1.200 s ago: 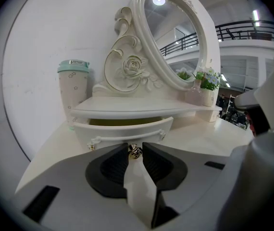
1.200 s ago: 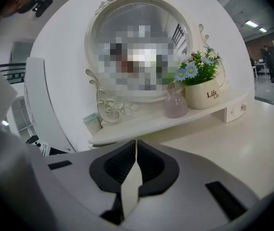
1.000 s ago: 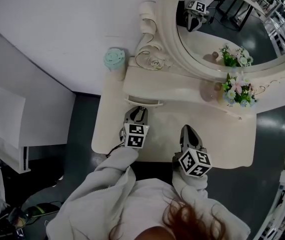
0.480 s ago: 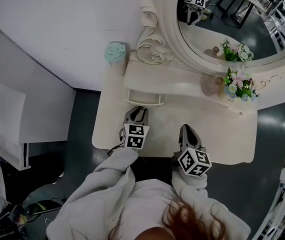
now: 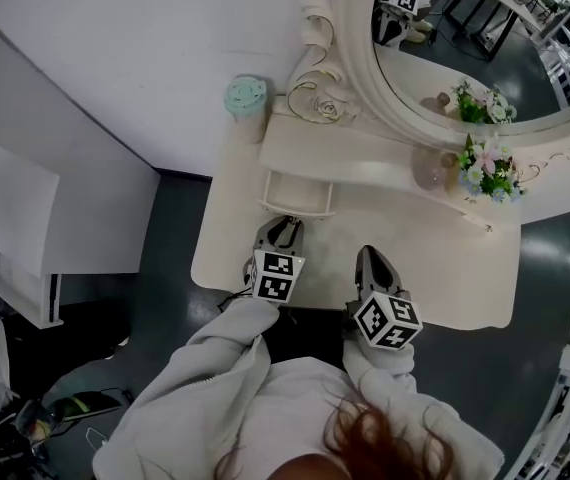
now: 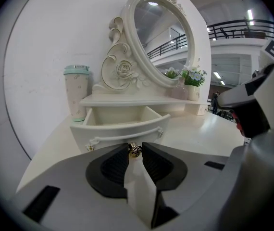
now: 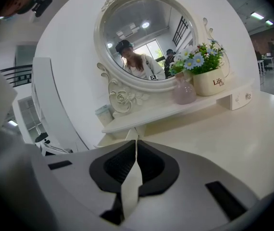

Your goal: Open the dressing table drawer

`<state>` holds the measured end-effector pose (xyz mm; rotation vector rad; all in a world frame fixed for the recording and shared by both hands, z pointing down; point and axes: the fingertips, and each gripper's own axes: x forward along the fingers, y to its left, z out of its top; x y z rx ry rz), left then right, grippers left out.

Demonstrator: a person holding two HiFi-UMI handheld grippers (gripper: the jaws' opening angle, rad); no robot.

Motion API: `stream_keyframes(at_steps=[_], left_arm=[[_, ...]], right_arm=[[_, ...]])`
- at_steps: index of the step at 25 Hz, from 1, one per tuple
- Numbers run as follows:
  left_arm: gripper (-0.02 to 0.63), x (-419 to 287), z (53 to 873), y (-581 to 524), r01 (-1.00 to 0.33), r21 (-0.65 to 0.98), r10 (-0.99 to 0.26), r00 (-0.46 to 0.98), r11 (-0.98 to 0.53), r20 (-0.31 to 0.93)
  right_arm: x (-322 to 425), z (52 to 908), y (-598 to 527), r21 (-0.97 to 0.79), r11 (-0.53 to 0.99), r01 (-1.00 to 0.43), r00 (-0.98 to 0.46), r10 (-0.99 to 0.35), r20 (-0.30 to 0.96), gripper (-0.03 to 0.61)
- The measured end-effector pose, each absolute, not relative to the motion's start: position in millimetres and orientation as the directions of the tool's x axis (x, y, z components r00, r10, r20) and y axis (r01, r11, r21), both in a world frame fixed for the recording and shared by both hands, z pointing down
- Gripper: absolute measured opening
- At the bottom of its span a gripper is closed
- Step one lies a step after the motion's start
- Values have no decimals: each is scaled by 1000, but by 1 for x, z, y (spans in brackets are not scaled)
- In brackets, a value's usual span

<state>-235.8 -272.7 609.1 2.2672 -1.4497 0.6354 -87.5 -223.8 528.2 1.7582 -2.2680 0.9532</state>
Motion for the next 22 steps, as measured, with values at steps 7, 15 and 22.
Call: stream_keyframes(at_steps=[7,15,22], left_arm=[[101,-237,610,-263,-914,67,-742,367,-401,561],[101,-236,609,-249,-911,70,-730,370,-407,574],[101,-235,607,-244,-913,121,-713,382,-389,588]], right_arm=[[-99,529,-227,-412,160,-897,-352,-821,449,37],[-108,532,-232,-421,193,-886,-390,-802,452,36],[-112,532,-238,-431,206,-879,-405,-798,446,37]])
